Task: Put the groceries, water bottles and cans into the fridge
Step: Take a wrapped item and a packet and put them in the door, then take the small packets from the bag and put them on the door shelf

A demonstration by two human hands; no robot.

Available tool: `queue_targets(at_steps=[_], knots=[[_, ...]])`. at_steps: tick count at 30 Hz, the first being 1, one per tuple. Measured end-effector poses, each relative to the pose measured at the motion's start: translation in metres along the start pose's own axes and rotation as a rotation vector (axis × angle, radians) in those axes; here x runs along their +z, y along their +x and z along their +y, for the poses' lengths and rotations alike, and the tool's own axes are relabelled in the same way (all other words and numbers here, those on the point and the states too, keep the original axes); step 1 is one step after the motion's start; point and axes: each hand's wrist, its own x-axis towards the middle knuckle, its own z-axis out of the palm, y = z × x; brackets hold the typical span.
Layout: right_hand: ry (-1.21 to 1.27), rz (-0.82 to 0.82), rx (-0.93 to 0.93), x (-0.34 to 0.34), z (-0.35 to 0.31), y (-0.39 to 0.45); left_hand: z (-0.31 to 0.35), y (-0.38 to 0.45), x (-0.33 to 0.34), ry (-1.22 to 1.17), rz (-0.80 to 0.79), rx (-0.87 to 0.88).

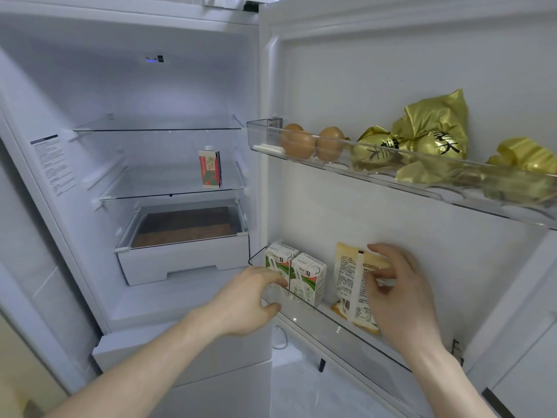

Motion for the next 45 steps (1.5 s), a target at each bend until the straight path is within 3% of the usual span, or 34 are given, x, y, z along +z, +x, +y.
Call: queue_targets(at_steps=[7, 10, 18, 30, 39, 45], knots=[[0.088, -0.106, -0.061, 0.014, -0.010, -0.011, 0.001, -0.021, -0.008, -0.044, 0.129, -0.015], [0.079, -0.270, -0.137, 0.032, -0.027, -0.020, -0.009, -0.055, -0.018, -0.054, 0.174, -0.067], [-0.079, -0.790, -0.404, 0.102, -0.094, -0.054, -0.063, -0.195, -0.035, -0.022, 0.267, -0.399], [-0.088, -1.353, -0.672, 0.236, -0.179, -0.111, -0.100, -0.352, -0.041, 0.052, 0.396, -0.834], [-0.040, -1.752, -0.960, 0.352, -0.246, -0.107, -0.110, -0.355, -0.032, 0.051, 0.535, -1.183], [-0.075, -1.957, -1.214, 0.393, -0.266, -0.109, -0.095, -0.343, -0.018, 0.063, 0.583, -1.443]])
